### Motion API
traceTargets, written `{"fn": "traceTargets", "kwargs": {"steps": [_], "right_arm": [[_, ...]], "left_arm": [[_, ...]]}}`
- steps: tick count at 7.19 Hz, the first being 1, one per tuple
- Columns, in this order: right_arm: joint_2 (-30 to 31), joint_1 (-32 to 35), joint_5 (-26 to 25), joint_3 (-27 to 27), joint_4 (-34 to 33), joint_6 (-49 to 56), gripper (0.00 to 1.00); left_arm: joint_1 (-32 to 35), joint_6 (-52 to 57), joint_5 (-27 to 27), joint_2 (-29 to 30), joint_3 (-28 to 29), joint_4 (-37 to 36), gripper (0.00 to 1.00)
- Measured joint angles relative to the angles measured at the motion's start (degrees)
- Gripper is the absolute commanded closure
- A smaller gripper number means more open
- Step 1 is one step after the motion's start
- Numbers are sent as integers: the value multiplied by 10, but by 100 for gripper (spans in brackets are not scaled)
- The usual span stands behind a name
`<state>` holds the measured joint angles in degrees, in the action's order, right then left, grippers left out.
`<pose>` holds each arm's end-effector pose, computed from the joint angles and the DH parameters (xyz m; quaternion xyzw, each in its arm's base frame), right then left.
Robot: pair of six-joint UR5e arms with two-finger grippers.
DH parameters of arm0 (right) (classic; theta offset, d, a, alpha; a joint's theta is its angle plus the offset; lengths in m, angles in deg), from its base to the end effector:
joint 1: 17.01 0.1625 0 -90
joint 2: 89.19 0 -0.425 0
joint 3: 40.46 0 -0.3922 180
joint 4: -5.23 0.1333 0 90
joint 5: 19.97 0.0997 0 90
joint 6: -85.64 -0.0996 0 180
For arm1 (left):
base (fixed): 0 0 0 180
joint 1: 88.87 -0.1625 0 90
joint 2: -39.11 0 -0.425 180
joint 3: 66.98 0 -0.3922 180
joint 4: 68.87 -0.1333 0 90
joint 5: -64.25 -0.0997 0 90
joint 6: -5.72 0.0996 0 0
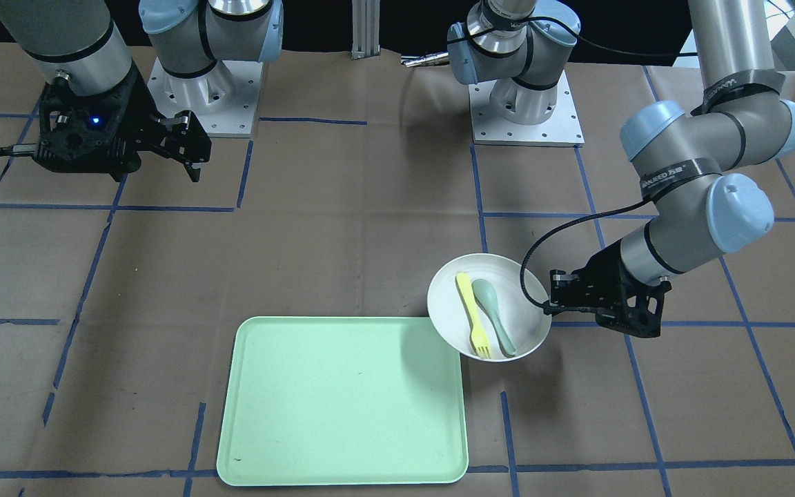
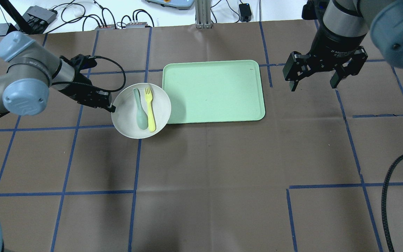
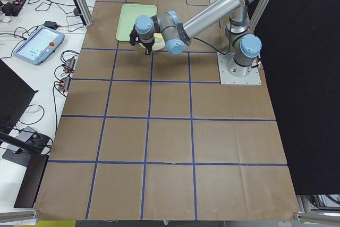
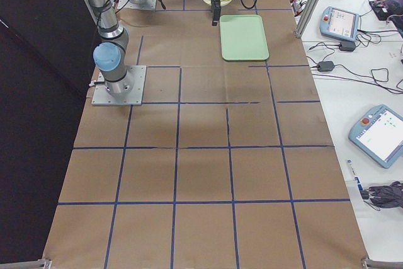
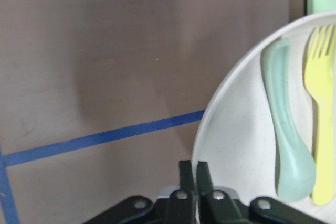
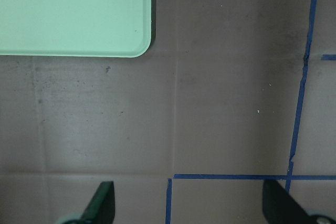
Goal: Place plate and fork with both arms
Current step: 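Carry the plate with the left gripper onto the mint-green tray, then open the left gripper and lift it off the plate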
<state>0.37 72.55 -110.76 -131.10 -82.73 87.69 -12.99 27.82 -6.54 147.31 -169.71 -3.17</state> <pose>0.1282 -0.4905 0.4752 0.0142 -0.9995 -0.0274 0.0063 -0.0251 -0.5810 0.2597 -0.0589 -0.9826 -0.0024 0.1760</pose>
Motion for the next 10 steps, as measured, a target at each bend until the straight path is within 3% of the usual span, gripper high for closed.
{"fn": "traceTargets", "kwargs": {"steps": [4,8,9,10], "right_arm": [[0,0,0,-1,1,0,0],[0,0,0,-1,1,-1,0],[0,0,0,-1,1,-1,0],[0,0,0,-1,1,-1,0]], "left_arm": [[121,-140,-1,129,162,3,97],[168,-199,3,219,263,7,94],[172,-203,3,234,277,8,87],[174,-204,3,243,283,9,68]]}}
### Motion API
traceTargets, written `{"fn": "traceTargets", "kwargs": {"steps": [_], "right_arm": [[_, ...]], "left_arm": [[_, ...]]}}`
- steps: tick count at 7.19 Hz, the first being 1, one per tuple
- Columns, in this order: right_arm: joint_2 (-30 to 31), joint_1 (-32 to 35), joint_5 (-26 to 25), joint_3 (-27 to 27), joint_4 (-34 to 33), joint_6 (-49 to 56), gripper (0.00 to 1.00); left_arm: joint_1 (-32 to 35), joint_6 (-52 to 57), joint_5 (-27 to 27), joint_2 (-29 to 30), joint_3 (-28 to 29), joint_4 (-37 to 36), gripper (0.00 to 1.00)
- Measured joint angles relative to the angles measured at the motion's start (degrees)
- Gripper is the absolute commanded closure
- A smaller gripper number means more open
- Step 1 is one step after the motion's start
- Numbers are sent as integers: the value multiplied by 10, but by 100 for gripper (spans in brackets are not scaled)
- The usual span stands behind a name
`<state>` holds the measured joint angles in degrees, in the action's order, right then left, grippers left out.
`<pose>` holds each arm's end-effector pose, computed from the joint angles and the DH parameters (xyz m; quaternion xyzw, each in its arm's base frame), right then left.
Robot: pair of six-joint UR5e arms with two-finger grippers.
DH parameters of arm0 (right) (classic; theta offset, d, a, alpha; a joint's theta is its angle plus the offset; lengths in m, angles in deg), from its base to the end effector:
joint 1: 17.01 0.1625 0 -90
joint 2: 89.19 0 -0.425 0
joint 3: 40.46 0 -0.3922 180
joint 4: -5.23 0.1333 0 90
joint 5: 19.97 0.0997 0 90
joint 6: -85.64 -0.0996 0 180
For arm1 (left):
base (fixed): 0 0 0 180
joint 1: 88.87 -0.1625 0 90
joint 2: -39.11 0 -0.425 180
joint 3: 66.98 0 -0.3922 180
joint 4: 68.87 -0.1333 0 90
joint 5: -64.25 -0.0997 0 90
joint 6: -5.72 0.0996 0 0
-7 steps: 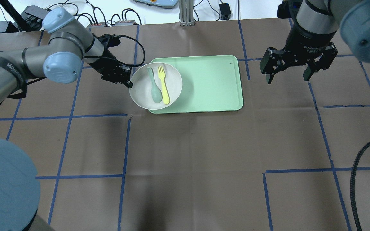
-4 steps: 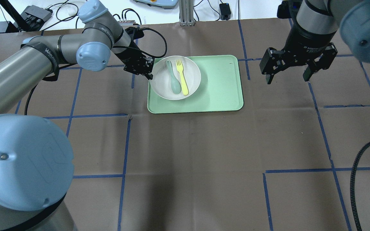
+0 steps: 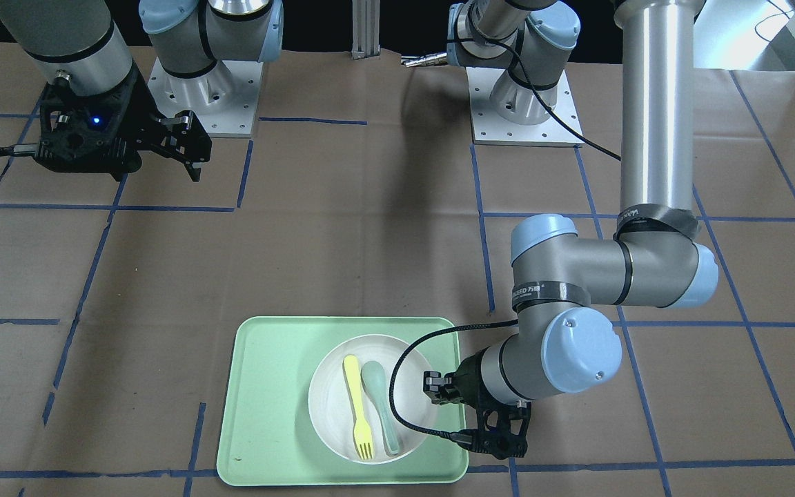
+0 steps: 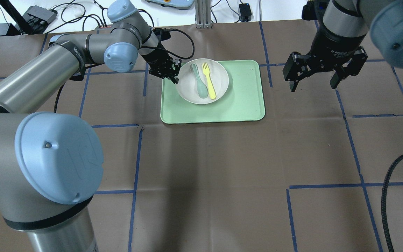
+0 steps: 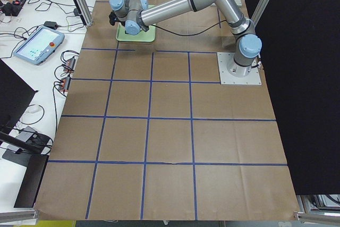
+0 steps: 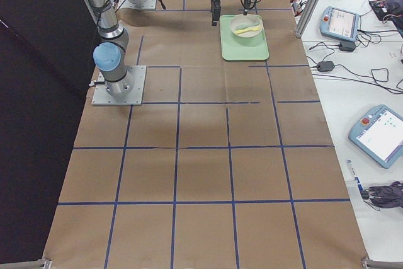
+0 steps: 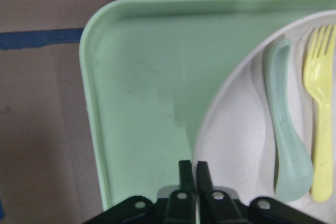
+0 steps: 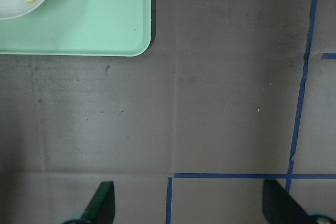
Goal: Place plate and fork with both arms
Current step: 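Open the left gripper and lift it off the plate, then move the right gripper over the plate while the left arm withdraws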
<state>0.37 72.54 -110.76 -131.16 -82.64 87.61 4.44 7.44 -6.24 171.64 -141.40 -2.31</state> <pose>0.1281 -0.4903 0.4746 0.0135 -0.9995 -0.0287 0.0063 -0.2085 -0.7198 0.1981 -0.0380 -0.9844 -0.0325 0.1689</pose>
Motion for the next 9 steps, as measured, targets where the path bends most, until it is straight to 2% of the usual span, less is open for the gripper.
{"fn": "traceTargets", "kwargs": {"steps": [1,2,3,4,6,9], "right_arm": [[0,0,0,0,0,0,0],[0,0,0,0,0,1,0],[0,0,0,0,1,1,0],[0,0,0,0,1,1,0],[0,1,0,0,-1,0,0],[0,1,2,9,-7,-2,0]], "left_arm": [[1,0,0,4,2,0,36],[2,-1,0,5,3,1,15],[2,-1,0,1,3,9,1],[2,0,-1,-13,3,29,1],[1,1,-8,-79,-7,97,1],[-5,7,-99,-222,-12,266,1]]}}
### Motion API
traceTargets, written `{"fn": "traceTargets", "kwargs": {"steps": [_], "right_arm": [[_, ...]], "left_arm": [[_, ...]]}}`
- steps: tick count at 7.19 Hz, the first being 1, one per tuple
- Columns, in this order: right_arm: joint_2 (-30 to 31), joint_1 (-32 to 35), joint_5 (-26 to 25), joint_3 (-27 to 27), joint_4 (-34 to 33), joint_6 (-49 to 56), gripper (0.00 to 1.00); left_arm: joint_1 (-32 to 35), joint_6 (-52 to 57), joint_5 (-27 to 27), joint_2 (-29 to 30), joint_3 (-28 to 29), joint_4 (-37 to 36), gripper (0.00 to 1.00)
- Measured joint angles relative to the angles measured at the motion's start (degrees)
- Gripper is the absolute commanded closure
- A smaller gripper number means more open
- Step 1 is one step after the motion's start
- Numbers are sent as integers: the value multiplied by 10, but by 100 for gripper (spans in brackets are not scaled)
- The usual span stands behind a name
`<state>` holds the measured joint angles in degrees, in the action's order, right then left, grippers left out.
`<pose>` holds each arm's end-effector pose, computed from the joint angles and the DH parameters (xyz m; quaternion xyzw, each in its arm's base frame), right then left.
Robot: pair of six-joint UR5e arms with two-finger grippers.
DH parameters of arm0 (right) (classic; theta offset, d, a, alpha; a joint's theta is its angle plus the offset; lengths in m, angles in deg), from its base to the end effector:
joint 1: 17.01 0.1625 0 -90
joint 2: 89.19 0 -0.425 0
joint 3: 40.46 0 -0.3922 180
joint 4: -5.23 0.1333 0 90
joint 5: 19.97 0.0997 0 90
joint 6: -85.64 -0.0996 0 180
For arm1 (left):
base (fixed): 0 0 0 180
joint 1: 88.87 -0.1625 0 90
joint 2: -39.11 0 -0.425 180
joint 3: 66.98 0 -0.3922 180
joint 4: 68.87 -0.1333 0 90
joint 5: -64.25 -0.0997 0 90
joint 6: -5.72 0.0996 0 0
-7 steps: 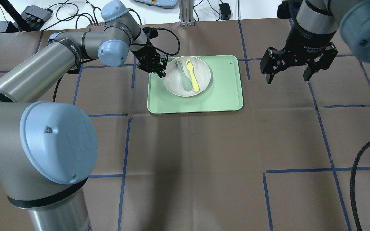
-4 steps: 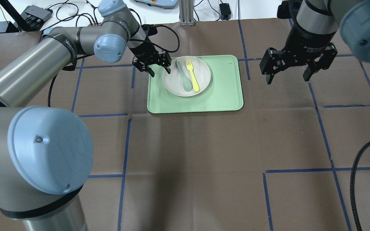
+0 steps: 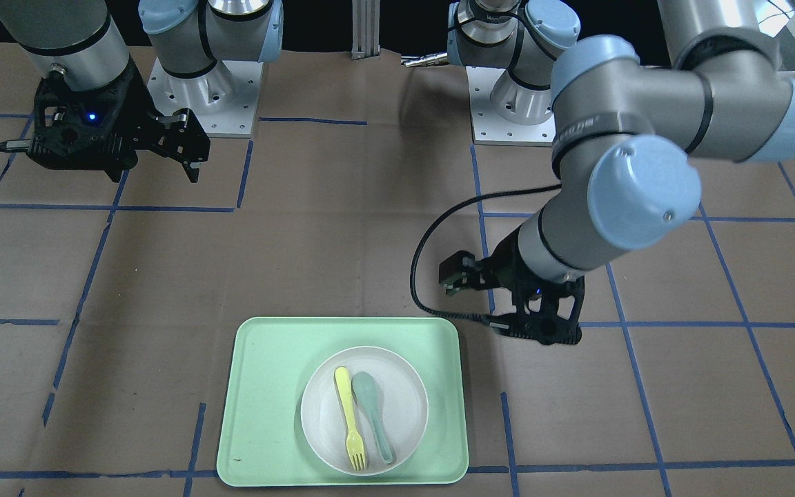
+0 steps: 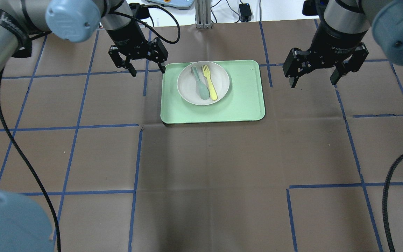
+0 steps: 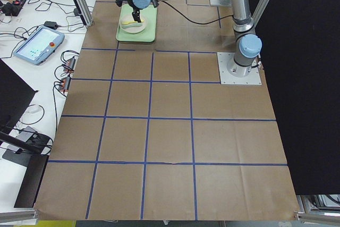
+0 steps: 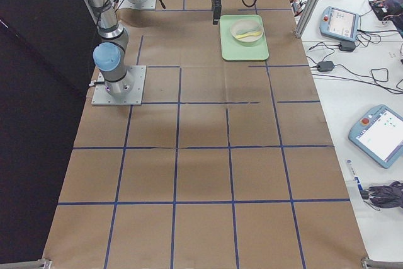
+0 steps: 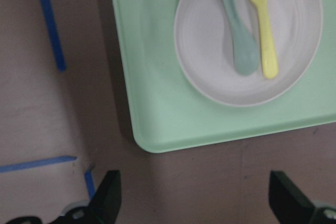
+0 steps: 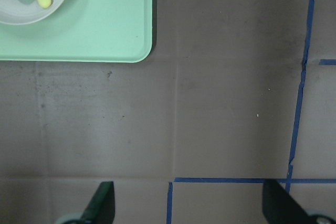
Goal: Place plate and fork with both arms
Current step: 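Move the right gripper over the plate while the left arm withdraws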
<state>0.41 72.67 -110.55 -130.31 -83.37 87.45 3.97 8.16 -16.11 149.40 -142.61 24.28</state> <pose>0.1295 -0.4927 0.4834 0.0131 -0.9998 -0.0145 0.0048 -0.1805 -0.6123 0.4080 -0.0391 -0.9926 -0.0791 0.0835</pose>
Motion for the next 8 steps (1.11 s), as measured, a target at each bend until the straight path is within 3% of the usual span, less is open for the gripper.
{"fn": "traceTargets", "kwargs": {"steps": [3,8], "right_arm": [[-39,15,5,11,-45,-46,0],[-245,129,14,176,-82,-153,0]], "left_arm": [[-14,65,-21,-134,-8,108,0],[-51,99,-22,-207,-74,135,0]]}}
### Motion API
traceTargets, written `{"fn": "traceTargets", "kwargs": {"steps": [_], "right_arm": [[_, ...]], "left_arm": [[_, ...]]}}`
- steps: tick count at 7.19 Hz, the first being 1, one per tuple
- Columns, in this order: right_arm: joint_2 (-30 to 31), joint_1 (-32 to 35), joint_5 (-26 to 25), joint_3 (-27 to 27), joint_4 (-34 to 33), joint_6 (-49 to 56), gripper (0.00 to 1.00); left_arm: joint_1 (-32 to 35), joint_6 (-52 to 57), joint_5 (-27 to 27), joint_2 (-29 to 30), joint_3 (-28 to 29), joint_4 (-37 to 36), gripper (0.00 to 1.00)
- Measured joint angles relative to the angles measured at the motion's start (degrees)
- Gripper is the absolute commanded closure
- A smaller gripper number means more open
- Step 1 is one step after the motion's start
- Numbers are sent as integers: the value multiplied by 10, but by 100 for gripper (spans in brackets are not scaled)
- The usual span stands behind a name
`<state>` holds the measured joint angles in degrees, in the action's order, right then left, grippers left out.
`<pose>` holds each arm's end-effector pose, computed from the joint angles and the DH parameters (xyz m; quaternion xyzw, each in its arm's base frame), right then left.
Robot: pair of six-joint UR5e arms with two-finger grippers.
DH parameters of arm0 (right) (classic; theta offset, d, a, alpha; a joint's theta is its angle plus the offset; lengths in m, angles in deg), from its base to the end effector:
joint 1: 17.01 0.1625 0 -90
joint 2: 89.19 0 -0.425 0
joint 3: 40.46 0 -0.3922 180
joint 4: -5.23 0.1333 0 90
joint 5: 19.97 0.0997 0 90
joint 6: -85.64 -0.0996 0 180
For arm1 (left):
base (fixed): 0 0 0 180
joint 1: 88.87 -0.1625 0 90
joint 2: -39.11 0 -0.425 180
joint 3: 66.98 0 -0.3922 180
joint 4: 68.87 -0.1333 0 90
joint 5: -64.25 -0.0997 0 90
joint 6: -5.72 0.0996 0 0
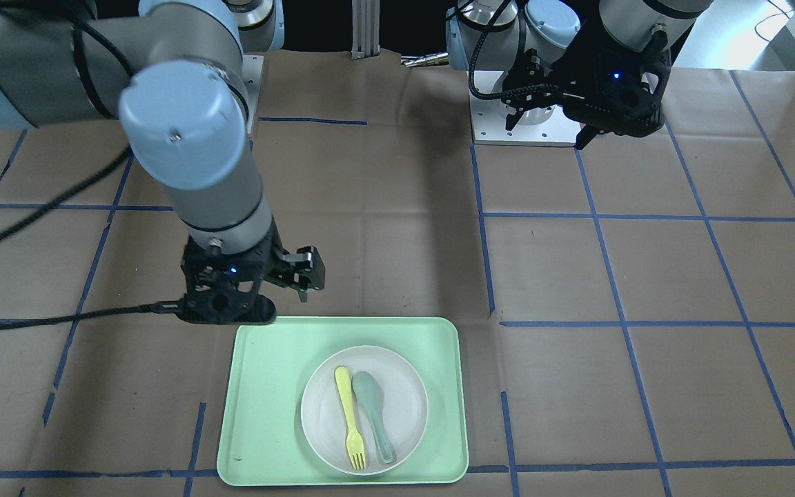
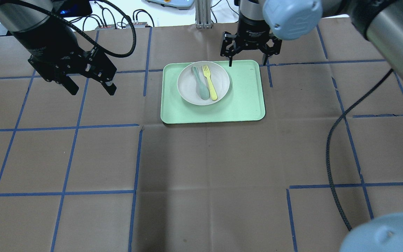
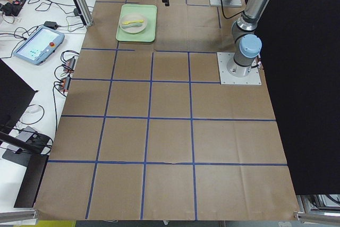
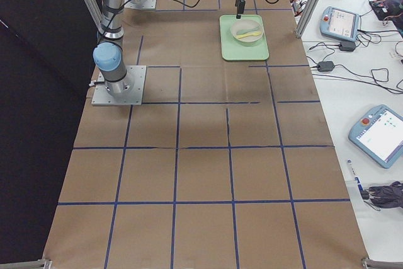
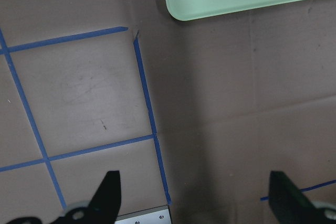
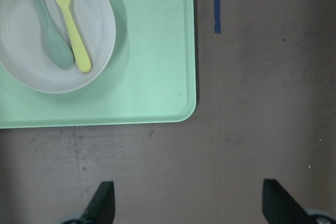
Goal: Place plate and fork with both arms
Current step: 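Move the right gripper over the plate while the left arm withdraws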
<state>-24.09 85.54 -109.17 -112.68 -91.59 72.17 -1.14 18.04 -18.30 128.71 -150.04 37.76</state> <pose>0.2765 -0.6221 0.3993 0.0080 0.9999 0.0041 0.0062 -0.1275 -0.4739 0.5240 -0.0819 -0.9912 -0.0719 0.0745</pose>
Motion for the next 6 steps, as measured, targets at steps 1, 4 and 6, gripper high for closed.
{"fn": "traceTargets", "kwargs": {"steps": [1,4,6], "right_arm": [[-42,17,0,35,-7,-16,1],[-127,34,0,78,-51,-44,26],[-160,34,-4,80,-86,-46,38]], "left_arm": [[1,-2,-1,-4,-14,0,0],[20,-66,-48,-8,-37,-5,0],[43,-99,-88,-5,-47,-13,0]]}}
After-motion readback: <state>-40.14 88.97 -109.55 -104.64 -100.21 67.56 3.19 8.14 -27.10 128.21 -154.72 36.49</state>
